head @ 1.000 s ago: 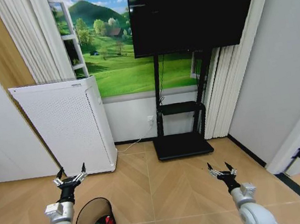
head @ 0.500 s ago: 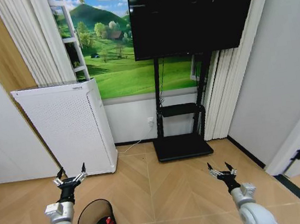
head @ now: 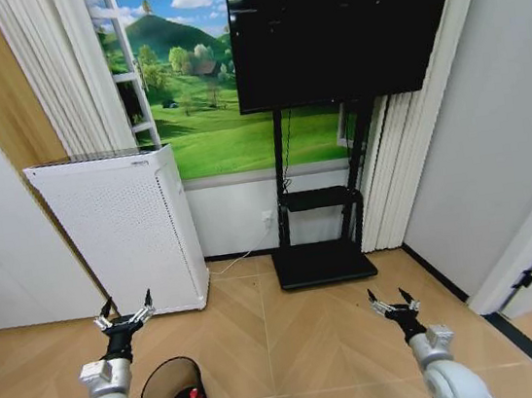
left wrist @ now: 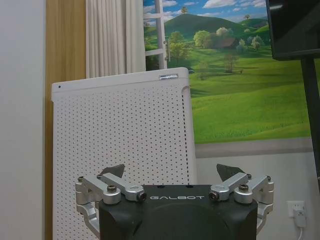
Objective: Pick up the trash bin and place the garbage on the floor into it.
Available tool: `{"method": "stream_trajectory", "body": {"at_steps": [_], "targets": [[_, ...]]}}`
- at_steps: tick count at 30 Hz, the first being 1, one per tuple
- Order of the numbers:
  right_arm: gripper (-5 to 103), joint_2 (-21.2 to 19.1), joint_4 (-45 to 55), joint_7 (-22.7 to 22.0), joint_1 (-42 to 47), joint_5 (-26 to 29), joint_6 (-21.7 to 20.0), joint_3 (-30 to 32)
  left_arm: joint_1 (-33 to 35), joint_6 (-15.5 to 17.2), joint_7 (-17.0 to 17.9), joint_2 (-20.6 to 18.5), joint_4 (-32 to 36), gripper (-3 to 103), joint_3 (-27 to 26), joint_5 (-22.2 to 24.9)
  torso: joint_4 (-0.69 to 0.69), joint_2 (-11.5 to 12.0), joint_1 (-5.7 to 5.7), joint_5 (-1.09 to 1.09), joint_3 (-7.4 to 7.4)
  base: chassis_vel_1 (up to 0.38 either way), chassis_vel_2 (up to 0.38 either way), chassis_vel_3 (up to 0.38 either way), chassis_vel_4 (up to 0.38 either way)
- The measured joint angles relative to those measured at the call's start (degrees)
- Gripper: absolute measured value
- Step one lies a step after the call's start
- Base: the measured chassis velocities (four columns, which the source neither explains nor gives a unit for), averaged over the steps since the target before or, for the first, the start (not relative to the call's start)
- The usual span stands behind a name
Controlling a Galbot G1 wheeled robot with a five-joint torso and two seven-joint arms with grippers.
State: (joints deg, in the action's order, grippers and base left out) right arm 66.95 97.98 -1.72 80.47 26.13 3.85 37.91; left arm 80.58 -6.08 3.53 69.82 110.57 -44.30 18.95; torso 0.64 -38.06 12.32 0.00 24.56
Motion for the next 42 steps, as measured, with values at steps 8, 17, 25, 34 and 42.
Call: {"method": "stream_trajectory", "body": {"at_steps": [8, 17, 25, 34, 42], "targets": [[100, 0.0, 0.0, 0.0, 0.0, 0.0, 0.0, 0.0, 0.0, 0.0, 0.0, 0.0, 0.0, 100, 0.0, 0.0, 0.00, -1.8, 0.74, 0.00, 1.04, 0.000, 0.000, 0.000, 0.000], [100, 0.0, 0.0, 0.0, 0.0, 0.0, 0.0, 0.0, 0.0, 0.0, 0.0, 0.0, 0.0, 100, 0.0, 0.0, -0.01, -2.3, 0.98, 0.00, 1.28, 0.000, 0.000, 0.000, 0.000], [100, 0.0, 0.0, 0.0, 0.0, 0.0, 0.0, 0.0, 0.0, 0.0, 0.0, 0.0, 0.0, 100, 0.0, 0.0, 0.00, -2.0, 0.87, 0.01, 1.09, 0.061, -0.068, -0.080, 0.060], [100, 0.0, 0.0, 0.0, 0.0, 0.0, 0.0, 0.0, 0.0, 0.0, 0.0, 0.0, 0.0, 100, 0.0, 0.0, -0.02, -1.8, 0.80, -0.03, 0.99, 0.234, -0.242, -0.245, 0.243], [100, 0.0, 0.0, 0.0, 0.0, 0.0, 0.0, 0.0, 0.0, 0.0, 0.0, 0.0, 0.0, 100, 0.0, 0.0, -0.01, -1.7, 0.76, -0.04, 0.93, 0.339, -0.322, -0.349, 0.336]]}}
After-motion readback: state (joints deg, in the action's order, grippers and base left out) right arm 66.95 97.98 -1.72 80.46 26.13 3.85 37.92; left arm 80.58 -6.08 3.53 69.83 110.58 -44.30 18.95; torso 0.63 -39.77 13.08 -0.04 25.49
